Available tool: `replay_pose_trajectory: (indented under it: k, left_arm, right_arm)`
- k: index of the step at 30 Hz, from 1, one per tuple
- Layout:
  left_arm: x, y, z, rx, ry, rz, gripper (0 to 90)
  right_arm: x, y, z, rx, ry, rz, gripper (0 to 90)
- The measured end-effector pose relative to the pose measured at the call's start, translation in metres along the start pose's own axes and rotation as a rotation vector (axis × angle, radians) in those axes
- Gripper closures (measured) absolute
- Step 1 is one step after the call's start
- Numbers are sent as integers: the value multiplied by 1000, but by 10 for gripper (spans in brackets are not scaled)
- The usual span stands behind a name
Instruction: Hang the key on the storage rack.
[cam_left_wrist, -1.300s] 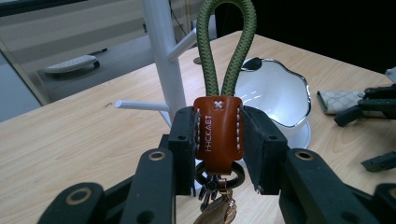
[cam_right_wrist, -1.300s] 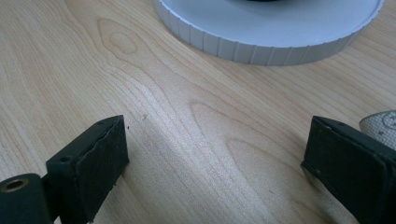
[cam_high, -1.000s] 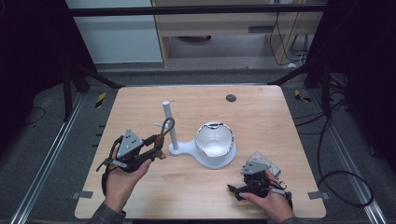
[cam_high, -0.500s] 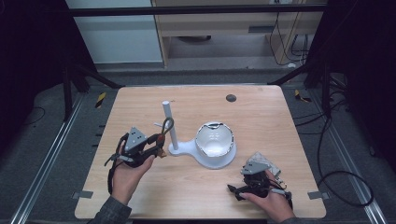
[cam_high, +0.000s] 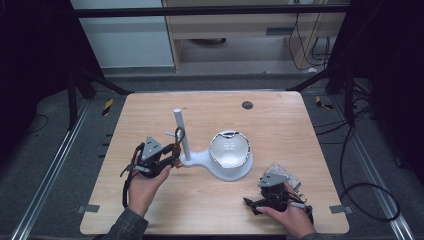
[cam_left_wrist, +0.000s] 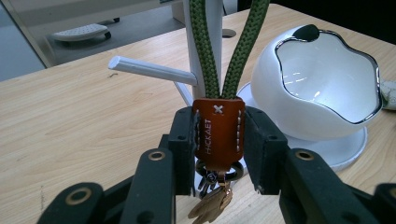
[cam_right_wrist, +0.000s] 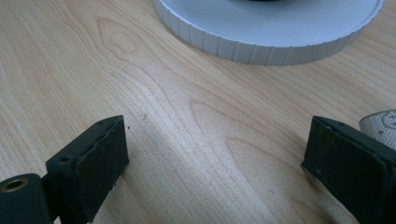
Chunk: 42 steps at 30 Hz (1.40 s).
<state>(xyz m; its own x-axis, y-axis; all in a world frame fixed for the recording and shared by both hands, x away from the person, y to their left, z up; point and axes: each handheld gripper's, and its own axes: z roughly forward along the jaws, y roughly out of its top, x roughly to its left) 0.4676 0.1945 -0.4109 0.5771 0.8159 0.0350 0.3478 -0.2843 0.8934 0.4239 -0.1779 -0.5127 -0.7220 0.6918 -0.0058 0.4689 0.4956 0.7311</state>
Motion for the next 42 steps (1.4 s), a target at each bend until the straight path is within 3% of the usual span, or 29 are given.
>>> replay_pose_trajectory:
  k: [33,37,42]
  left_arm:
    - [1,2,17,1,4,-32,642]
    - [2,1,16,3,3,-36,577]
    - [0,0,12,13,4,-29,434]
  right_arm:
    - [1,-1,-1,0,-4,3,60]
    - [1,-1,-1,1,-4,4,59]
    - [1,-1,-1,1,-5,4,58]
